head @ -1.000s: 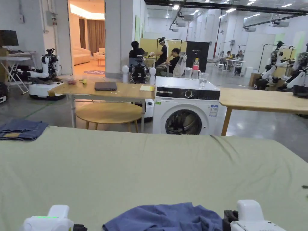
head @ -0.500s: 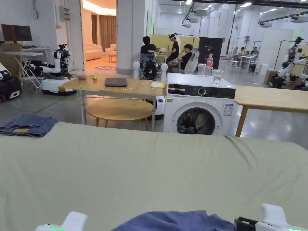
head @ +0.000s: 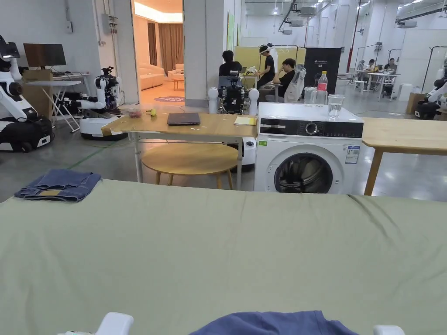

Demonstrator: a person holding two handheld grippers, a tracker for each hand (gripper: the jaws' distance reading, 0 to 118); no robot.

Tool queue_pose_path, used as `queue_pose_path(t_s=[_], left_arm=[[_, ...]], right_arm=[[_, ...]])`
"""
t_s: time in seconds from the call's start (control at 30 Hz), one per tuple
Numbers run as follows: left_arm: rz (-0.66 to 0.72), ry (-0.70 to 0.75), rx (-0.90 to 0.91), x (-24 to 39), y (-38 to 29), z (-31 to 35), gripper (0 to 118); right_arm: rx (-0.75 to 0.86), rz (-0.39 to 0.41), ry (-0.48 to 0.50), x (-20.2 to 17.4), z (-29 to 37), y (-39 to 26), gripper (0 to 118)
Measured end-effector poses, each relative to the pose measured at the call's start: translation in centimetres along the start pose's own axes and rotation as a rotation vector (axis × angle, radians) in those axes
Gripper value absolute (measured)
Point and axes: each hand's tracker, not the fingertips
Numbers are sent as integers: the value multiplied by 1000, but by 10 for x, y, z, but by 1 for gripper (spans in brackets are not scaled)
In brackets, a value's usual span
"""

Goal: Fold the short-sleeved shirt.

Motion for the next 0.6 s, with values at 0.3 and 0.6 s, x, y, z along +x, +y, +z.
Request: queue_pose_path(t_s=[0.3,0.6], left_arm=[[-13,70,150,-14,29,69,0],[-47,181,342,-24,72,145,0]], right_arm=[[313,-95,7,21,128,45,0],[559,5,-43,3,217,68,0]])
